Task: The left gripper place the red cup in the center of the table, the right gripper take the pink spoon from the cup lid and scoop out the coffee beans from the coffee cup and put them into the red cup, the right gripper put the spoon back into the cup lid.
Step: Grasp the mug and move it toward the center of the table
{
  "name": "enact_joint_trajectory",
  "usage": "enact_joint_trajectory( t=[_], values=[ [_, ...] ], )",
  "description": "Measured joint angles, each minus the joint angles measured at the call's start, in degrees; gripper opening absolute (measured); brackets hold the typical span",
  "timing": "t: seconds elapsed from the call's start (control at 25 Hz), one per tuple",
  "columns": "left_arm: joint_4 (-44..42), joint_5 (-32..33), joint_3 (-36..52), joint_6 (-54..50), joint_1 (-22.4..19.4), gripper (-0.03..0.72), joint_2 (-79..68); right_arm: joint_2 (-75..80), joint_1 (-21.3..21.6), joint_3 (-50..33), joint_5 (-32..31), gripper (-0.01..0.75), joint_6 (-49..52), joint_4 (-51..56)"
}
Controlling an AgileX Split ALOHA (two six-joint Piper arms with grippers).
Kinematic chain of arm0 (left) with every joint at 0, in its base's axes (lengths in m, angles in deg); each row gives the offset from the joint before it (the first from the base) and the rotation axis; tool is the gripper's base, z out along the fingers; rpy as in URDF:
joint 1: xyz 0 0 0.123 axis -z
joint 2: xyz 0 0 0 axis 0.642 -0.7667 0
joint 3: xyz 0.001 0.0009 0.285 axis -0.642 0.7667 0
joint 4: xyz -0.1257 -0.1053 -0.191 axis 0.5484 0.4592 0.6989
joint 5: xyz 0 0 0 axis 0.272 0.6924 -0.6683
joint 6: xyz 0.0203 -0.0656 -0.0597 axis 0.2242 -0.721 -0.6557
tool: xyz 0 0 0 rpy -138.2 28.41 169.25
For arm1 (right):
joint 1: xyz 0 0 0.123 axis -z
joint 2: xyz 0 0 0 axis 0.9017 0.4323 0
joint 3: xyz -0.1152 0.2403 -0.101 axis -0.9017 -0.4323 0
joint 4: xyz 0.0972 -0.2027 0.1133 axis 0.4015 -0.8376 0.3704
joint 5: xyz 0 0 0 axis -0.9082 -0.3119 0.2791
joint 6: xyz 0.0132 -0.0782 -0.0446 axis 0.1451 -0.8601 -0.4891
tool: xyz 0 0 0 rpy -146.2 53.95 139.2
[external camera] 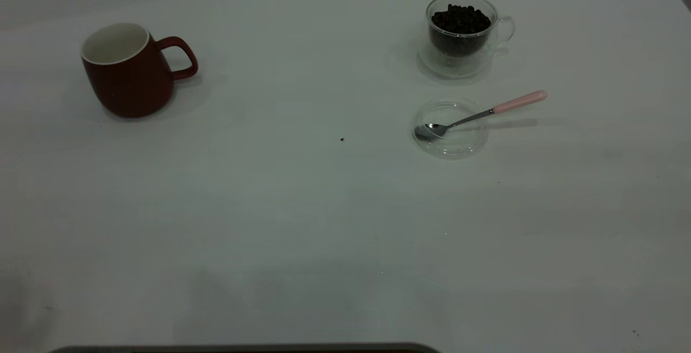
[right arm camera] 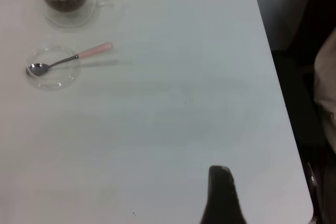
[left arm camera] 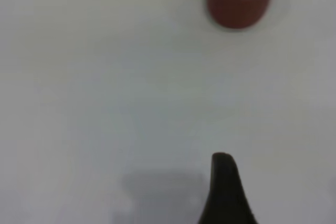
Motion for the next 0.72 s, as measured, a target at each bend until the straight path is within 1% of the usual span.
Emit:
enact_joint_trajectory(
  t=[0.12, 0.24, 0.36, 0.44, 0.56, 0.72],
  values=[
    [-2.78, -4.91, -2.15, -4.88, 0.0, 0.588, -11.32, 0.0, 0.0, 0.0, 0.0, 0.572, 0.0, 0.0],
    [-4.75, -8.45, -5.37, -6.15, -0.12, 0.588, -21.01, 0.0, 0.0, 0.0, 0.0, 0.572, 0.0, 0.0],
    [-5.55, -10.22, -10.62, -6.2, -2.07, 0.588, -30.19, 0.0, 0.0, 0.0, 0.0, 0.572, 0.0, 0.0],
    [-5.84, -10.7, -14.41, -5.36, -4.47, 0.588, -35.93, 0.0, 0.0, 0.0, 0.0, 0.572, 0.0, 0.0],
    [-6.07, -10.71, -19.93, 0.03, -7.19, 0.588, -44.02, 0.0, 0.0, 0.0, 0.0, 0.572, 0.0, 0.0],
    [-6.23, -9.28, -26.19, 12.12, -7.65, 0.588, -53.42, 0.0, 0.0, 0.0, 0.0, 0.572, 0.0, 0.0]
  ],
)
